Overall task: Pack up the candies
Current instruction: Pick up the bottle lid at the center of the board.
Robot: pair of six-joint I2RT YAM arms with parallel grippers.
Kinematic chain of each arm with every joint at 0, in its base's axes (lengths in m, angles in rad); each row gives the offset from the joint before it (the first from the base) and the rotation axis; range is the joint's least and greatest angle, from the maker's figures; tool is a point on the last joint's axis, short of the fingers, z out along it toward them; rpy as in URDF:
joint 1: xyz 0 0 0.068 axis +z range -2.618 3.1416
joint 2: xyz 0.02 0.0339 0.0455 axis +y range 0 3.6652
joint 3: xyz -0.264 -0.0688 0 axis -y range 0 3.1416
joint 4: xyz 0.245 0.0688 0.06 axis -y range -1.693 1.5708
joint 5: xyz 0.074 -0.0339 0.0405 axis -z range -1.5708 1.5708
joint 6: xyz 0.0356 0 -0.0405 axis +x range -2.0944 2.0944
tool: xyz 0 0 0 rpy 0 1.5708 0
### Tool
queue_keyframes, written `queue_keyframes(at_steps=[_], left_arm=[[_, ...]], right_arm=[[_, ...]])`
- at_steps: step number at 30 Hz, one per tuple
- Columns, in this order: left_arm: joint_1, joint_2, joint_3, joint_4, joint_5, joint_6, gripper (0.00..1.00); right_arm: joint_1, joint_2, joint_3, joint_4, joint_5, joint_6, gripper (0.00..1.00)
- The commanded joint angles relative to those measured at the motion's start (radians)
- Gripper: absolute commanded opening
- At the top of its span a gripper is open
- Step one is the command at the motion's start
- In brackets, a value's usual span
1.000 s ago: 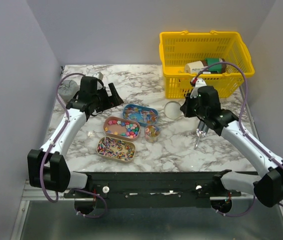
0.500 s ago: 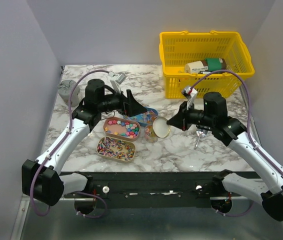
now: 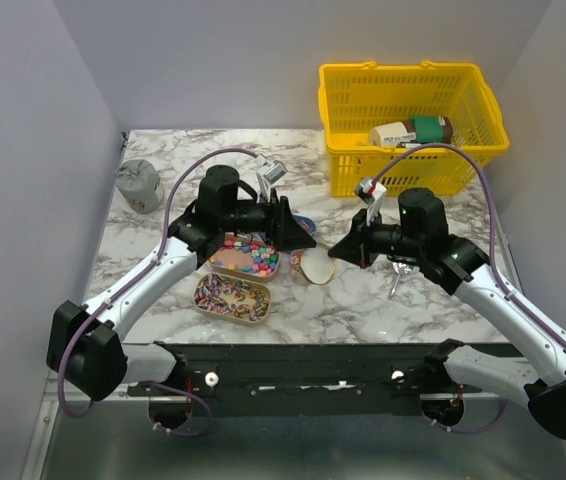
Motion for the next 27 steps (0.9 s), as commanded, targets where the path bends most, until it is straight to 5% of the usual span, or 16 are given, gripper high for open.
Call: queue_keyframes(at_steps=[1, 9, 13, 19, 23, 27], left_arm=[[-0.020, 0.026, -0.001, -0.055, 0.091, 0.042, 0.73], [-0.033, 0.072, 0.039, -0.137, 0.132, 0.072, 0.49], [-0.033, 0.089, 0.044, -0.157, 0.136, 0.068, 0.24], [-0.034, 0.102, 0.062, -0.193, 0.087, 0.048, 0.10], [-0.034, 0.115, 0.101, -0.272, -0.022, 0.031, 0.10], [-0.033, 0.172, 0.176, -0.403, -0.162, -0.004, 0.10]], right_arm=[[0.004, 0.008, 0.036, -0.008, 0.038, -0.014, 0.01], [0.006, 0.011, 0.031, 0.009, 0.083, -0.020, 0.01], [0.006, 0.015, 0.031, 0.020, 0.110, -0.011, 0.01], [0.004, 0.028, 0.036, 0.012, 0.208, 0.026, 0.01], [0.006, -0.031, 0.017, -0.002, 0.421, 0.089, 0.25], [0.006, -0.095, 0.009, 0.000, 0.662, 0.112, 0.37]])
